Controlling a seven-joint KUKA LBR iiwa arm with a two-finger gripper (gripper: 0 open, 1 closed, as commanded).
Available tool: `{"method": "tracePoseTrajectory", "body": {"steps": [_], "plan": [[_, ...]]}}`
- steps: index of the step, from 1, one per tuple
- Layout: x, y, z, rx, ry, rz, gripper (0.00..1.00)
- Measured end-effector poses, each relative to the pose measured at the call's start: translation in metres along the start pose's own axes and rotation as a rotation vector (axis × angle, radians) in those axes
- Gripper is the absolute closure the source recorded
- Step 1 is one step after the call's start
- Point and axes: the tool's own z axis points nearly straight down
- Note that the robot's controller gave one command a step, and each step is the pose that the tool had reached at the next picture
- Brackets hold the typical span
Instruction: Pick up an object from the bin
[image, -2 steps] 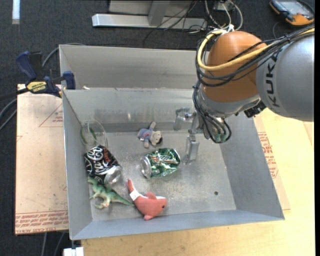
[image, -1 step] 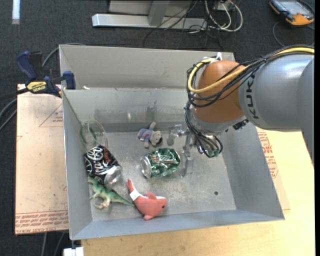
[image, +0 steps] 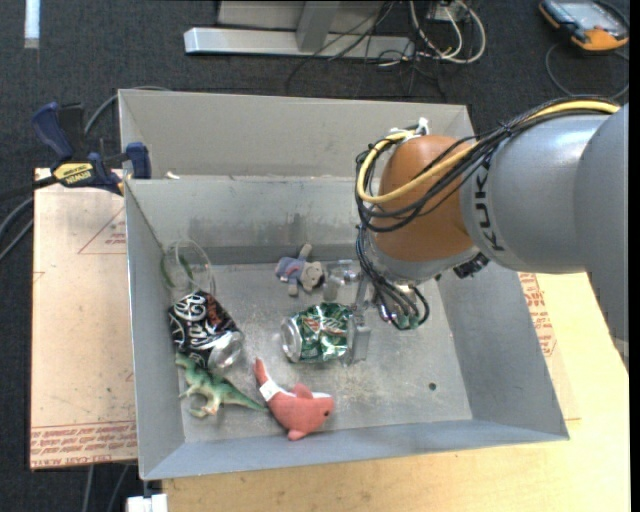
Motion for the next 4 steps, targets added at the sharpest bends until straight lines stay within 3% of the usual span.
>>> {"method": "tracePoseTrajectory", "body": {"steps": [1,2,3,4], "plan": [[-0.009,0.005,0.056,-0.001,0.002,-0.21,0.0],[-0.033,0.0,0.053,-0.001,-0.005,-0.328,1.0],[-0.033,0.0,0.053,-0.001,-0.005,-0.328,1.0],[-0.038,-0.002,0.005,-0.001,-0.013,-0.322,1.0]]}}
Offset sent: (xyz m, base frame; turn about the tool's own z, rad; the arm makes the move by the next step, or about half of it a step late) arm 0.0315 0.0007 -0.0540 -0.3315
